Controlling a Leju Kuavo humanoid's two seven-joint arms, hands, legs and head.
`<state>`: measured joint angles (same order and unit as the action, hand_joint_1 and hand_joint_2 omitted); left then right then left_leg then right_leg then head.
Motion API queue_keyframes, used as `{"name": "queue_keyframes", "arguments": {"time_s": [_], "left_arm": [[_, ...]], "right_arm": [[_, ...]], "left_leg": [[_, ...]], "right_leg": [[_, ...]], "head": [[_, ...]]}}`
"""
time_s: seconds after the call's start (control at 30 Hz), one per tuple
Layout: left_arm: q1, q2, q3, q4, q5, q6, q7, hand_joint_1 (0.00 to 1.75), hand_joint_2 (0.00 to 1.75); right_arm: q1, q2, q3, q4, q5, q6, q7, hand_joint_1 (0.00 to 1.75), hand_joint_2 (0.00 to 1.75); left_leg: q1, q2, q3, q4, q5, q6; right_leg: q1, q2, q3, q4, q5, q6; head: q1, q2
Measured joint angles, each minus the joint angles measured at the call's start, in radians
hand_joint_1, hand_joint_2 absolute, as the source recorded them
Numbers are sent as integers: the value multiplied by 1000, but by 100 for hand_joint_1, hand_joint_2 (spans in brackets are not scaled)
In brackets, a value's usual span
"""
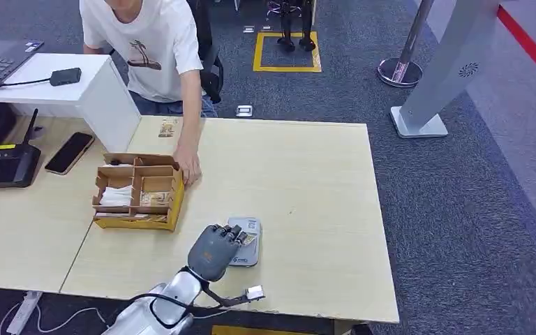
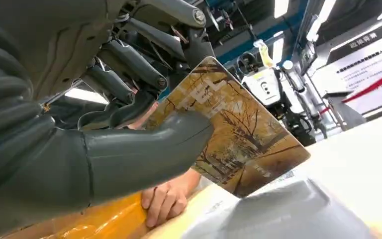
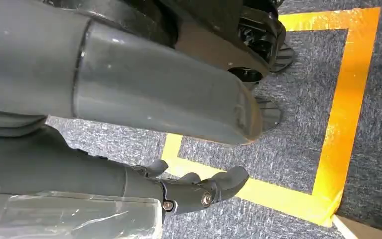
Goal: Pass the card to the sensor for recognition and then transmit it.
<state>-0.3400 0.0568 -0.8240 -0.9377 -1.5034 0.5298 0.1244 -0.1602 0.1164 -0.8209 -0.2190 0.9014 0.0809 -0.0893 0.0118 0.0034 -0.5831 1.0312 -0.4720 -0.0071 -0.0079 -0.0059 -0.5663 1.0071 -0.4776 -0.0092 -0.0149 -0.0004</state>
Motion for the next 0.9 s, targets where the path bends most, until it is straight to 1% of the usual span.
{"name": "queue_keyframes", "arguments": {"time_s": [0.17, 0.3, 0.47, 0.63, 0.67, 0.7, 0.73, 0.83, 0.9], "left_arm": [[0, -10, -17, 0, 23, -44, -12, 175, 175], [1, -18, -39, 6, 52, -100, -30, 175, 175], [0, -24, -53, 9, 62, -123, -32, 175, 175], [-1, -27, -75, 11, 90, -228, -26, 175, 175], [-1, -29, -77, 11, 97, -237, -21, 175, 175], [-2, -31, -77, 11, 105, -234, -18, 175, 175], [-4, -32, -77, 11, 117, -217, -8, 175, 175], [-9, -28, -74, 0, 143, -118, 27, 175, 175], [-16, -27, -74, -6, 147, -93, 34, 175, 175]], "right_arm": [[-1, 0, 2, -2, -17, 0, 0, 0, 0], [-2, 0, 9, -4, -27, 0, 0, 0, 0], [-3, 0, 15, -5, -34, 0, 0, 0, 0], [-2, 0, 17, -8, -53, -3, 2, 0, 0], [-2, 0, 18, -8, -54, -4, 3, 0, 0], [-2, 0, 18, -8, -56, -5, 3, 0, 0], [-2, 0, 18, -8, -63, -5, 3, 0, 0], [3, 0, 18, -8, -70, -6, 3, 0, 0], [5, 0, 18, -8, -70, -8, 3, 0, 0]], "left_leg": [[0, 0, 0, 0, 0, 0], [0, 0, 0, 0, 0, 0], [0, 0, 0, 0, 0, 0], [0, 0, 0, 0, 0, 0], [0, 0, 0, 0, 0, 0], [0, 0, 0, 0, 0, 0], [0, 0, 0, 0, 0, 0], [0, 0, 0, 0, 0, 0], [0, 0, 0, 0, 0, 0]], "right_leg": [[0, 0, 0, 0, 0, 0], [0, 0, 0, 0, 0, 0], [0, 0, 0, 0, 0, 0], [0, 0, 0, 0, 0, 0], [0, 0, 0, 0, 0, 0], [0, 0, 0, 0, 0, 0], [0, 0, 1, 0, 0, 0], [0, 0, 1, 0, 0, 0], [0, -1, 1, 0, 0, 0]], "head": [[0, 0], [0, 0], [0, 0], [0, 0], [0, 0], [0, 0], [0, 0], [0, 0], [0, 0]]}}
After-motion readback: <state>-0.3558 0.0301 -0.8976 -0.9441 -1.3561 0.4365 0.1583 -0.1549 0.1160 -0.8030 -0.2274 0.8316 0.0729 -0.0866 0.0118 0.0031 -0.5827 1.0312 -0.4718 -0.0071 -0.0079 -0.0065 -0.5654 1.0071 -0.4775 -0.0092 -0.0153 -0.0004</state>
